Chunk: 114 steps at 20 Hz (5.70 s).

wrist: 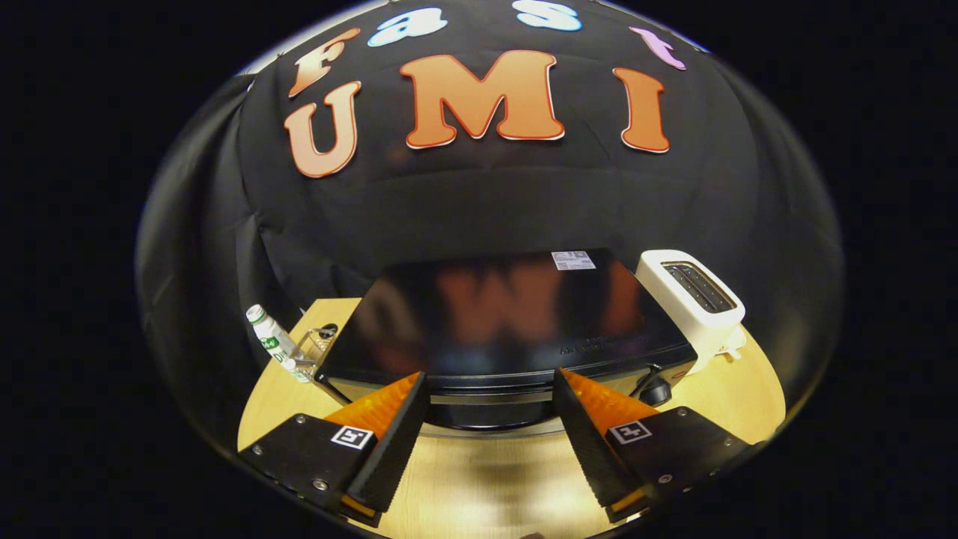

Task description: Open the toaster oven, put the food inside, and close the toaster oven door.

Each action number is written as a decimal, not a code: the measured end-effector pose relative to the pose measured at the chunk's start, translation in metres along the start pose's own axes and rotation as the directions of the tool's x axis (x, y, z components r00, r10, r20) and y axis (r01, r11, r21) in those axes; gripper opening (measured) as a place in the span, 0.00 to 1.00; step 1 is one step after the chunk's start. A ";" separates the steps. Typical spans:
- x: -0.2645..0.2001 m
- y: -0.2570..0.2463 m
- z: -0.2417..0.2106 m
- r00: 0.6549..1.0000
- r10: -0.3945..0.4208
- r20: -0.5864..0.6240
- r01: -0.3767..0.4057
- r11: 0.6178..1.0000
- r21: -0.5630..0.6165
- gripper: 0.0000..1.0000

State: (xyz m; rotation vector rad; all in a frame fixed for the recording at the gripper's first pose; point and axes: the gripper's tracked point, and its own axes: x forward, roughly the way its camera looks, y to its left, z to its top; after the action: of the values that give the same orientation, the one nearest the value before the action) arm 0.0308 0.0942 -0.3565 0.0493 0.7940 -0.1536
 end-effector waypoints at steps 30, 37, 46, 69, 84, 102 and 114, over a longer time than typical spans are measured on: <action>-0.073 0.005 -0.215 0.822 0.204 -0.532 -0.248 0.969 -0.011 0.81; -0.069 0.021 -0.211 0.789 0.313 -0.528 -0.287 0.949 0.133 0.77; -0.114 -0.070 -0.139 0.847 0.329 -0.417 -0.288 0.944 0.160 0.87; -0.077 -0.240 -0.199 0.647 0.397 -0.651 -0.249 0.917 0.311 0.83; -0.129 -0.185 -0.134 0.674 0.564 -0.477 -0.222 0.771 0.597 0.37; -0.046 -0.004 -0.060 0.828 0.551 -0.108 -0.264 0.551 0.792 0.37; 0.037 0.002 -0.051 0.948 0.275 0.160 -0.255 0.358 0.898 0.37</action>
State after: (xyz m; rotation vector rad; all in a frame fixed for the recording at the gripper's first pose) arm 0.0203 0.0966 -0.4188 1.2705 0.6157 -0.2693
